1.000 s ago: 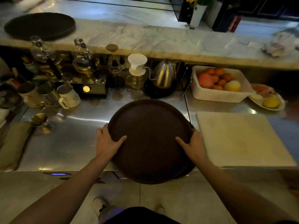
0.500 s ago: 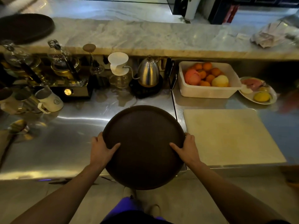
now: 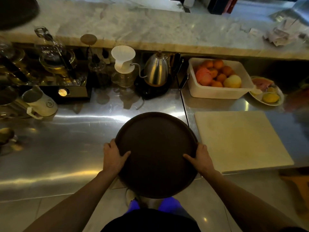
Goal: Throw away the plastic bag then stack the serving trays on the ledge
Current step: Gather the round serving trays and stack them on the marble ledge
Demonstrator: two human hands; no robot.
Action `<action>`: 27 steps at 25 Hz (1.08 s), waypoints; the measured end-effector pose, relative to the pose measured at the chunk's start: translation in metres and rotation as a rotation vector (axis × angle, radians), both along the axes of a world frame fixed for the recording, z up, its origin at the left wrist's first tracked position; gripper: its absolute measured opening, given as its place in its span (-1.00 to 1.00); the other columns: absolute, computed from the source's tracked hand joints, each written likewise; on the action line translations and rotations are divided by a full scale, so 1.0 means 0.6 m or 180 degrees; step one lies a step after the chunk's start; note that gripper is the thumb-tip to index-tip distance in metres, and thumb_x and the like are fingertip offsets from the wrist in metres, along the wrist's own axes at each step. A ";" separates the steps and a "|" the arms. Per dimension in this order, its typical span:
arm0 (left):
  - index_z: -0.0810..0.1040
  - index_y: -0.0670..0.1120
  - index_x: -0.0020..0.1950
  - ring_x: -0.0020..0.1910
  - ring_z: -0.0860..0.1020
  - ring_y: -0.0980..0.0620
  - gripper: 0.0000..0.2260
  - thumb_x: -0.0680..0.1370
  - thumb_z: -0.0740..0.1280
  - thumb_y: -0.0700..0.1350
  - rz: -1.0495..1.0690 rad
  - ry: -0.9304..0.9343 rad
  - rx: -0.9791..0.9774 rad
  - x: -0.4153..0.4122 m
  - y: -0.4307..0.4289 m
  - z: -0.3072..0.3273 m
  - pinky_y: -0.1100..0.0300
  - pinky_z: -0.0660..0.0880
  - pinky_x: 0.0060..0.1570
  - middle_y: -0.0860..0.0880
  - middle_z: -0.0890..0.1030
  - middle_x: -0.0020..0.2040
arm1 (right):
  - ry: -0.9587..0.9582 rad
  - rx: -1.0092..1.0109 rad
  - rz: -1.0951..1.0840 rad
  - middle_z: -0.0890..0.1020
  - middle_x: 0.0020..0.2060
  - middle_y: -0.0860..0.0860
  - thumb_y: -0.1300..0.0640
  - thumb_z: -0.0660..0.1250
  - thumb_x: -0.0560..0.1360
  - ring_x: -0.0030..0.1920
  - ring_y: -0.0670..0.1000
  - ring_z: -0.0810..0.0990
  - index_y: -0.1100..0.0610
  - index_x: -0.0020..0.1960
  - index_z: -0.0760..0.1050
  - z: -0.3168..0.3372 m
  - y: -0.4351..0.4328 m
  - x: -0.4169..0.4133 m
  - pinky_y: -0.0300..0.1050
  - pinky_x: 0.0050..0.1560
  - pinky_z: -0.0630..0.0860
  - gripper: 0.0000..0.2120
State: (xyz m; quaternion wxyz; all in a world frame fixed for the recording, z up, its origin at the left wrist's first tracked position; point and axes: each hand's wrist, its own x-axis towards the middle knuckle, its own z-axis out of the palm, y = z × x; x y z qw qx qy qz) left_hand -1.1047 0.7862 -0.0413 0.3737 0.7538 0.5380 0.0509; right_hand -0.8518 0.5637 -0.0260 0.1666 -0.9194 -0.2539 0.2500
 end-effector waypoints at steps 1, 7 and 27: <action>0.30 -0.20 0.39 0.28 0.39 -0.26 -0.34 0.42 0.50 0.01 0.0000 0.0011 -0.0001 0.004 0.000 0.000 -0.06 0.43 0.21 -0.28 0.36 0.30 | -0.0006 -0.0046 -0.0015 0.39 0.27 0.21 -0.09 0.47 0.42 0.27 0.21 0.45 0.23 0.36 0.28 -0.003 -0.001 0.001 0.12 0.24 0.48 -0.31; 0.29 -0.21 0.40 0.27 0.40 -0.24 -0.33 0.42 0.50 0.00 -0.0056 0.0048 0.0036 0.023 -0.012 -0.005 -0.04 0.44 0.22 -0.27 0.34 0.30 | -0.0023 -0.0167 0.0029 0.40 0.22 0.18 -0.15 0.45 0.42 0.17 0.21 0.52 0.20 0.32 0.29 -0.002 -0.003 0.028 0.13 0.13 0.54 -0.34; 0.32 -0.21 0.39 0.15 0.52 -0.26 -0.63 0.60 0.23 -0.19 0.0181 0.0275 0.0088 0.018 -0.040 -0.039 -0.07 0.49 0.10 -0.29 0.46 0.26 | 0.0115 0.0078 -0.0022 0.32 0.31 0.23 -0.15 0.25 0.55 0.23 0.22 0.49 0.17 0.52 0.02 -0.052 -0.029 0.006 0.10 0.17 0.53 -0.28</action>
